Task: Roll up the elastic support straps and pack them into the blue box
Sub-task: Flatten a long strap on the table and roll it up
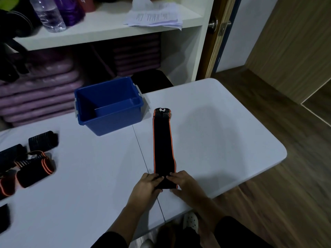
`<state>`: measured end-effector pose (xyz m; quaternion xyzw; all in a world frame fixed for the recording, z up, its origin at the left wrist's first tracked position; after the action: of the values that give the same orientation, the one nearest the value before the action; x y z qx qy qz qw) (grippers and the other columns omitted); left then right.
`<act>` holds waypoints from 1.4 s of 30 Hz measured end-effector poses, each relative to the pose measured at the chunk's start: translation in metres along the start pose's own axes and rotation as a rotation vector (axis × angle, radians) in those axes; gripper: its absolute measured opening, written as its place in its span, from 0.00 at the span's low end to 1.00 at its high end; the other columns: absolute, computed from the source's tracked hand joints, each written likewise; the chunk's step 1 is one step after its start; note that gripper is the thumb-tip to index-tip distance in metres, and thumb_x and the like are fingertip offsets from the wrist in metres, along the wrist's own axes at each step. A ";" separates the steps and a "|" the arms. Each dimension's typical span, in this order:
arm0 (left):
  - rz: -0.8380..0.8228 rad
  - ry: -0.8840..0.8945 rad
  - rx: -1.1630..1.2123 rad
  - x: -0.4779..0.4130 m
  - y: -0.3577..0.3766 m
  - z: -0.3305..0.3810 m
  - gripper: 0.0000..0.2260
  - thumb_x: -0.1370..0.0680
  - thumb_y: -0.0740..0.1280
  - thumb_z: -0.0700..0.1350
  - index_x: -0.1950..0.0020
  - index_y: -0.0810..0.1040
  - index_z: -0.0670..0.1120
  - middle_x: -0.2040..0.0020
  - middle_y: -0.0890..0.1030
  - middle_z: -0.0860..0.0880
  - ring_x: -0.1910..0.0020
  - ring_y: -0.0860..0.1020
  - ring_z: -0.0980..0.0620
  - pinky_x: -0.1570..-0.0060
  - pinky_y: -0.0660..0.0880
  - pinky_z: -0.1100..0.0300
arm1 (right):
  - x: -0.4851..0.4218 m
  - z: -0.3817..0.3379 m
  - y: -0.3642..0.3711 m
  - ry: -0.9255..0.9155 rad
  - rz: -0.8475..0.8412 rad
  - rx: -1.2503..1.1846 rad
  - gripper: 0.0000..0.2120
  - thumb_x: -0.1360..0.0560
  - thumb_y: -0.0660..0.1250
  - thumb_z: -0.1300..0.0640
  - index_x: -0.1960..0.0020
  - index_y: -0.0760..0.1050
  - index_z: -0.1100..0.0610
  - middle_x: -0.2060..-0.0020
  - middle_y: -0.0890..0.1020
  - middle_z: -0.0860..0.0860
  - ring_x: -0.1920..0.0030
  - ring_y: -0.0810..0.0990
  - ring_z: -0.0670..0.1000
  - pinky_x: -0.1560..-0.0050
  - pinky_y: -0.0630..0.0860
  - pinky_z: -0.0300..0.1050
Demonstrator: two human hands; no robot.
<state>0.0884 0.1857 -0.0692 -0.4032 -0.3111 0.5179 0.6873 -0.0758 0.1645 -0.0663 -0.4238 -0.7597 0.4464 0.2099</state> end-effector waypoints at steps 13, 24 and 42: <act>0.092 -0.397 0.228 -0.024 -0.008 0.004 0.13 0.25 0.66 0.52 0.43 0.73 0.49 0.51 0.78 0.47 0.52 0.77 0.48 0.56 0.75 0.59 | -0.016 0.016 -0.006 0.419 0.191 -0.252 0.12 0.33 0.70 0.54 0.50 0.77 0.55 0.60 0.76 0.48 0.62 0.75 0.50 0.59 0.72 0.42; 0.021 -0.055 0.119 -0.007 -0.005 0.006 0.25 0.30 0.70 0.54 0.35 0.75 0.47 0.41 0.76 0.52 0.42 0.71 0.54 0.45 0.70 0.65 | -0.011 0.022 -0.011 0.129 -0.015 -0.240 0.26 0.38 0.76 0.50 0.42 0.79 0.55 0.41 0.80 0.50 0.43 0.75 0.45 0.42 0.65 0.34; 0.222 -0.346 0.262 -0.056 -0.027 0.008 0.04 0.27 0.70 0.41 0.54 0.78 0.44 0.56 0.75 0.49 0.59 0.76 0.50 0.60 0.70 0.61 | -0.058 0.021 -0.026 0.284 0.239 -0.226 0.10 0.35 0.63 0.46 0.60 0.78 0.51 0.61 0.79 0.46 0.60 0.76 0.48 0.60 0.76 0.46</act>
<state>0.0790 0.1299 -0.0428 -0.2474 -0.3081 0.6877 0.6091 -0.0702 0.0994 -0.0513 -0.5902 -0.7120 0.3159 0.2119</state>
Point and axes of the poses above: each hand's wrist, its own x-axis away from the middle knuckle, its own y-axis out of the palm, z = x × y, the point moved 4 cm from there along -x, towards the middle knuckle
